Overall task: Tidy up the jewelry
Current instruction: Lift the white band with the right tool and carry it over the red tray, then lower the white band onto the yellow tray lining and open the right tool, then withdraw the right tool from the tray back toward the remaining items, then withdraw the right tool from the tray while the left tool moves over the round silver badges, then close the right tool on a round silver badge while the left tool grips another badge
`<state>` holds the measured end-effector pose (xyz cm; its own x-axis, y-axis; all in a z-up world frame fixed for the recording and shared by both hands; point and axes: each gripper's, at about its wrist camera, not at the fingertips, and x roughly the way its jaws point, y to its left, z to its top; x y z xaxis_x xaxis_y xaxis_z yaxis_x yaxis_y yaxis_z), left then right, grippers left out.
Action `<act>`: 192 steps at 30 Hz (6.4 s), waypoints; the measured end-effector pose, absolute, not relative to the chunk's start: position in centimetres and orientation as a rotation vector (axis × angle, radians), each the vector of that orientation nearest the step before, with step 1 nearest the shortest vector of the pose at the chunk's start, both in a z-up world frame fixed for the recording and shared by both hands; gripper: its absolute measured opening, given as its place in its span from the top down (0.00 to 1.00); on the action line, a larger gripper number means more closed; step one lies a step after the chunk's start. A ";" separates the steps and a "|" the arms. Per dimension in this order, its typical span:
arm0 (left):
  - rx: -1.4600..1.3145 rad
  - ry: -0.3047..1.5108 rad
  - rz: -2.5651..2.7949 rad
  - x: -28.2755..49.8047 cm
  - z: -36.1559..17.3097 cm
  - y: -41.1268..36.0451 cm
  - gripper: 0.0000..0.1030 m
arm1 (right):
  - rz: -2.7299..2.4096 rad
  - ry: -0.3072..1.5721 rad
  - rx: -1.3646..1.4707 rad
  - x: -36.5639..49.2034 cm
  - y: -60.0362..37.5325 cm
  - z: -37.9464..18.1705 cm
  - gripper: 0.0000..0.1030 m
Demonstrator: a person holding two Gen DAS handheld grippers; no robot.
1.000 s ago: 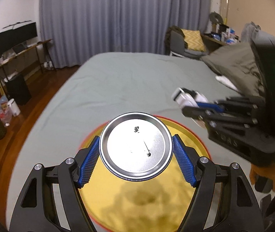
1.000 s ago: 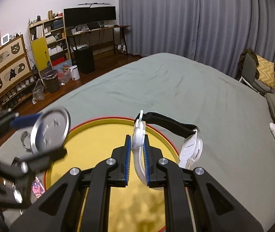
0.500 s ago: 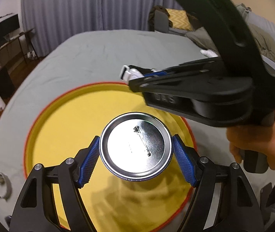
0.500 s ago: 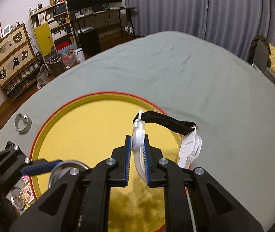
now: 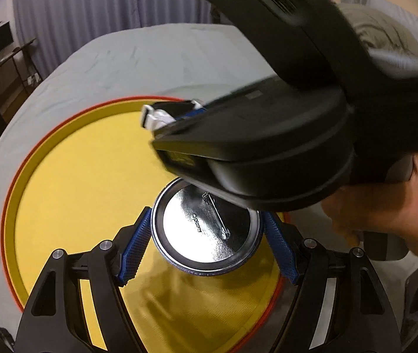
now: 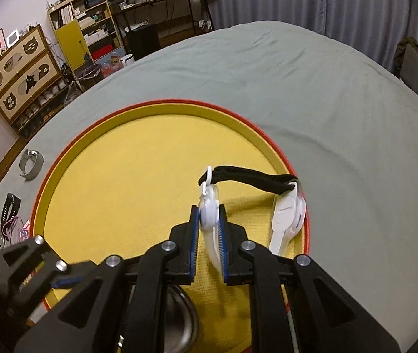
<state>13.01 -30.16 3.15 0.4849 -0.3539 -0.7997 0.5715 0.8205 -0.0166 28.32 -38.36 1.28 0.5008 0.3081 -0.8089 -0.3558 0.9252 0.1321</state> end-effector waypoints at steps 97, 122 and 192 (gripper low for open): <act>0.050 0.772 -0.259 13.0 11.5 -5.7 0.05 | 0.589 0.672 -0.017 21.0 -28.0 17.4 0.11; -0.033 0.904 -0.212 6.6 3.6 6.4 0.05 | 0.690 0.777 -0.003 13.0 -19.4 9.2 0.11; 0.142 1.004 -0.191 1.5 -0.7 5.3 0.05 | 0.665 1.016 -0.047 7.1 -16.4 -2.5 0.32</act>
<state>1.47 5.32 -0.74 0.5228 -0.0935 -0.8473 0.2238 0.9741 0.0307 7.08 -16.43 -2.49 0.3491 0.4920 -0.7975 -0.5346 0.8036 0.2617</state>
